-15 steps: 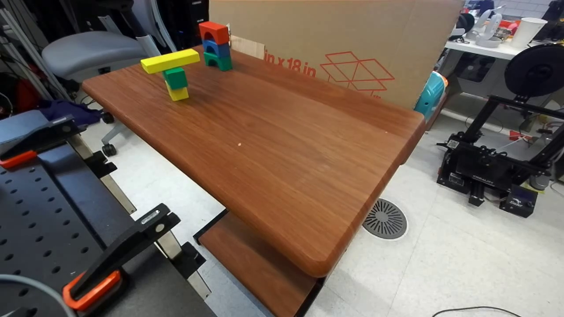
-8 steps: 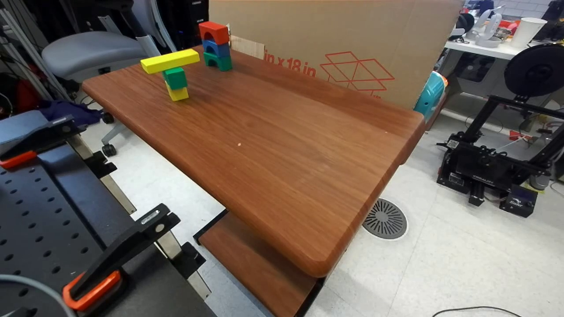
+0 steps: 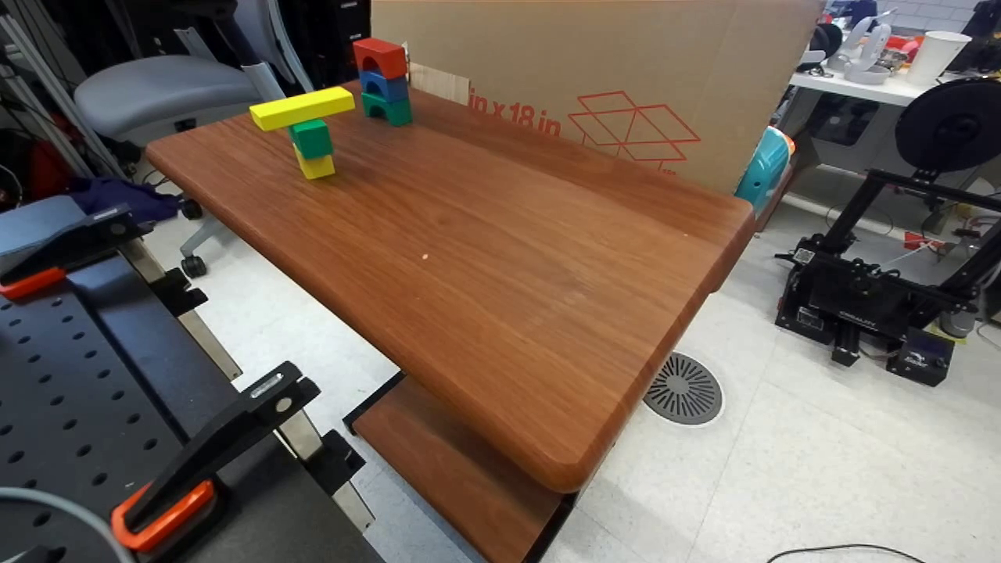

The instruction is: Remove the orange object from the toy tower and put it on the table

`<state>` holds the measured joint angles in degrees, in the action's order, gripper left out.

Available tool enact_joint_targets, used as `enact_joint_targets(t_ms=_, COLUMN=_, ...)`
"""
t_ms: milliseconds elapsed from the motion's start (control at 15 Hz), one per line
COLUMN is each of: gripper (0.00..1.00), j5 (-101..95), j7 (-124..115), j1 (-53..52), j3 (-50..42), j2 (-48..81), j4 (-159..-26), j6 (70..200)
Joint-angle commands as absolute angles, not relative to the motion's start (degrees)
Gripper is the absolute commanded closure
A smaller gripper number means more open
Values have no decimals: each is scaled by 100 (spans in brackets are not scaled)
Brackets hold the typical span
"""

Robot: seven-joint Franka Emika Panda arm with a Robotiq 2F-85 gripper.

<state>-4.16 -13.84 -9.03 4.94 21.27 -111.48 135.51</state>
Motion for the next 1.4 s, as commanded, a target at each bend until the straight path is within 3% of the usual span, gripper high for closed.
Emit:
enact_joint_targets(t_ms=0, gripper=0, j5=-340, j7=-1368, j1=-977, j3=459, j2=2541, j4=-10576, j6=13244)
enact_joint_targets(t_ms=1333, gripper=0, j5=-386, j7=-1328, j1=-1084, j3=363, j2=3905, j4=-9103, j6=12454)
